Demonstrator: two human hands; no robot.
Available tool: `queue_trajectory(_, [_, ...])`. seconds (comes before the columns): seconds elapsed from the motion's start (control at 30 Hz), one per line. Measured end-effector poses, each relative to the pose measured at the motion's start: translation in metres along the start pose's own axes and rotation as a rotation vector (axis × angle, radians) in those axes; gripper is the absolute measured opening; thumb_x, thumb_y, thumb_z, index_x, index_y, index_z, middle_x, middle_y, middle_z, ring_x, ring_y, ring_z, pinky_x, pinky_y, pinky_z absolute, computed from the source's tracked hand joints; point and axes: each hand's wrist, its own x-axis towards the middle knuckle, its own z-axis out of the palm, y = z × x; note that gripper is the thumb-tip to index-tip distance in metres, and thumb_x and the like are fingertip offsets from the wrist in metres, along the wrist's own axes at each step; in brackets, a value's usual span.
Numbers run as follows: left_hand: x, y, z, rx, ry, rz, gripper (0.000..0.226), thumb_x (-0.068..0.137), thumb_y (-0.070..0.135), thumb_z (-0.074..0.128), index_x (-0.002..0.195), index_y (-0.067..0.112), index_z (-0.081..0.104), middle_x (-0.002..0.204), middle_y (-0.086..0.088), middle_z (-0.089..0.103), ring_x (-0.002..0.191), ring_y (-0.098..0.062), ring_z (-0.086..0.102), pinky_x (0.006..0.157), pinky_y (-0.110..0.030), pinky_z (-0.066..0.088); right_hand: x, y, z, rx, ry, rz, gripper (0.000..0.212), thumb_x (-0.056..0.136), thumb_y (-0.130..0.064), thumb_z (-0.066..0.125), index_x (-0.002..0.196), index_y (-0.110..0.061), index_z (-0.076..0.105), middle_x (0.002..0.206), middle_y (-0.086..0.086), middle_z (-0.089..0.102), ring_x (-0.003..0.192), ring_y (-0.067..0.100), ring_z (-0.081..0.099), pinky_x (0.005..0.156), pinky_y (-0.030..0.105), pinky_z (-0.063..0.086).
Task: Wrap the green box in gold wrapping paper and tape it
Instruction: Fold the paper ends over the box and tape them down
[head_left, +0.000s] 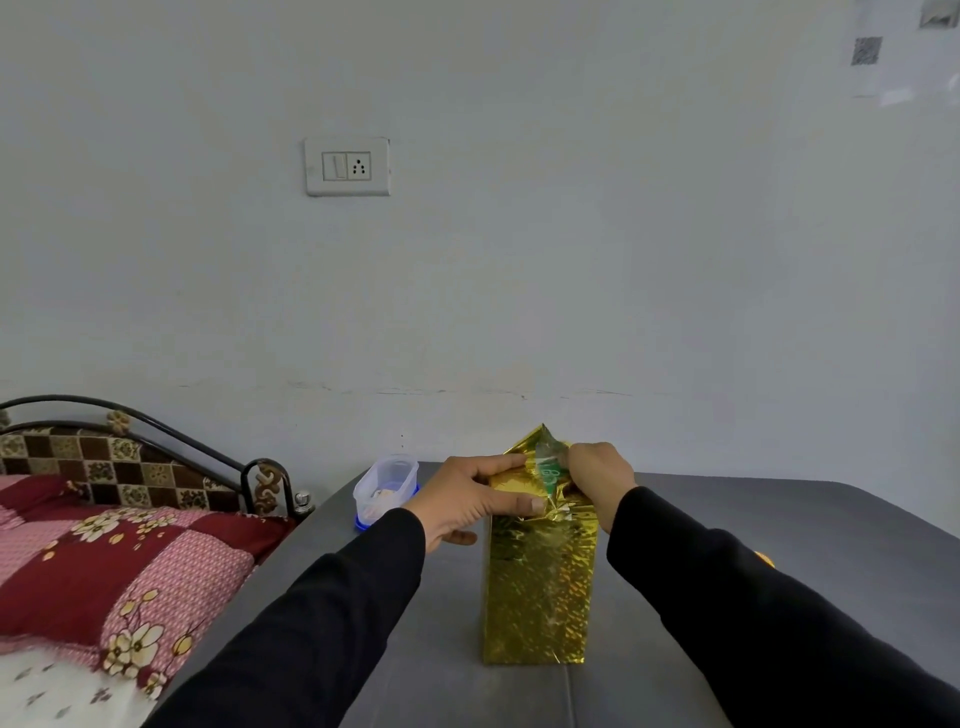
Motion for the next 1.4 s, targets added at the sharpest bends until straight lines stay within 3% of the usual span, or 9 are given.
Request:
queue_trajectory(0.13, [0.0, -0.002, -0.003, -0.019, -0.003, -0.002, 0.071, 0.061, 0.043, 0.096, 0.124, 0.056, 0.065, 0.13, 0.009, 0.059, 0.119, -0.017, 0.056, 0.082, -0.039, 0.051, 0.006, 0.011, 0.005, 0.176, -0.159, 0.01, 0.058, 0.066, -0.042, 0.087, 0.112, -0.016, 0.065, 0.105, 0.009, 0.074, 0.096, 0.031, 0.073, 0.088, 0.05, 0.061])
queue_trajectory(0.27, [-0.002, 0.001, 0.0, -0.023, -0.001, -0.009, 0.072, 0.062, 0.04, 0.095, 0.126, 0.054, 0.065, 0.129, 0.009, 0.056, 0.118, -0.018, 0.054, 0.082, -0.039, 0.05, 0.002, 0.013, -0.002, 0.161, -0.131, -0.065, 0.032, 0.089, -0.02, 0.068, 0.12, -0.015, 0.066, 0.104, 0.009, 0.073, 0.094, 0.027, 0.074, 0.088, 0.048, 0.062])
queue_trajectory(0.43, [-0.006, 0.002, 0.001, -0.021, -0.003, -0.012, 0.073, 0.061, 0.041, 0.095, 0.126, 0.054, 0.065, 0.132, 0.008, 0.055, 0.12, -0.019, 0.054, 0.082, -0.039, 0.05, 0.001, 0.017, -0.002, 0.201, -0.185, -0.028, 0.079, 0.071, -0.035, 0.085, 0.141, -0.024, 0.05, 0.131, 0.007, 0.064, 0.111, 0.028, 0.067, 0.09, 0.047, 0.061])
queue_trajectory(0.67, [-0.006, 0.003, 0.006, -0.013, 0.024, 0.007, 0.088, 0.049, 0.053, 0.093, 0.132, 0.052, 0.061, 0.137, 0.007, 0.053, 0.123, -0.021, 0.053, 0.083, -0.04, 0.05, -0.011, 0.015, -0.011, 0.338, -0.232, -0.04, 0.073, 0.095, -0.001, 0.06, 0.158, -0.023, 0.03, 0.138, 0.015, 0.056, 0.104, 0.03, 0.07, 0.079, 0.043, 0.064])
queue_trajectory(0.8, [-0.011, 0.0, 0.012, -0.007, 0.068, 0.119, 0.077, 0.072, 0.043, 0.087, 0.142, 0.045, 0.055, 0.139, 0.009, 0.056, 0.129, -0.018, 0.051, 0.086, -0.035, 0.048, -0.026, 0.024, -0.027, 0.38, -0.201, -0.056, 0.091, 0.08, -0.029, 0.085, 0.155, -0.03, 0.032, 0.144, 0.005, 0.054, 0.123, 0.026, 0.058, 0.105, 0.052, 0.049])
queue_trajectory(0.9, [-0.017, 0.003, 0.022, 0.067, 0.303, 0.356, 0.058, 0.079, 0.05, 0.08, 0.133, 0.044, 0.063, 0.137, 0.016, 0.055, 0.132, -0.009, 0.047, 0.107, -0.033, 0.044, -0.044, 0.035, -0.047, 0.444, -0.101, -0.161, 0.072, 0.085, -0.038, 0.081, 0.147, -0.026, 0.046, 0.137, 0.001, 0.059, 0.121, 0.02, 0.055, 0.101, 0.044, 0.048])
queue_trajectory(1.03, [-0.047, 0.02, 0.074, 0.217, 0.719, 0.843, 0.019, 0.09, 0.044, 0.067, 0.106, 0.034, 0.074, 0.111, 0.021, 0.057, 0.113, -0.009, 0.054, 0.094, -0.024, 0.046, -0.068, 0.066, -0.069, 0.42, 0.071, -0.267, 0.023, 0.092, -0.029, 0.073, 0.114, -0.022, 0.072, 0.105, -0.002, 0.075, 0.092, 0.01, 0.073, 0.076, 0.031, 0.056])
queue_trajectory(1.17, [-0.052, 0.014, 0.137, 0.328, 0.517, 1.138, 0.015, 0.089, 0.014, 0.075, 0.104, 0.014, 0.073, 0.103, 0.005, 0.064, 0.102, -0.015, 0.06, 0.088, -0.03, 0.049, -0.081, 0.106, -0.091, 0.275, 0.202, -0.302, 0.007, 0.092, -0.023, 0.072, 0.089, -0.022, 0.078, 0.081, -0.003, 0.077, 0.07, 0.008, 0.075, 0.062, 0.026, 0.054])
queue_trajectory(1.4, [-0.01, -0.057, 0.224, 0.387, 0.01, 0.564, 0.08, 0.076, 0.058, 0.08, 0.143, 0.035, 0.042, 0.132, 0.032, 0.036, 0.128, 0.007, 0.034, 0.111, -0.024, 0.035, -0.087, 0.185, -0.134, -0.233, 0.449, -0.098, 0.027, 0.087, -0.052, 0.07, 0.102, -0.03, 0.075, 0.108, -0.008, 0.071, 0.091, 0.01, 0.067, 0.071, 0.02, 0.054])
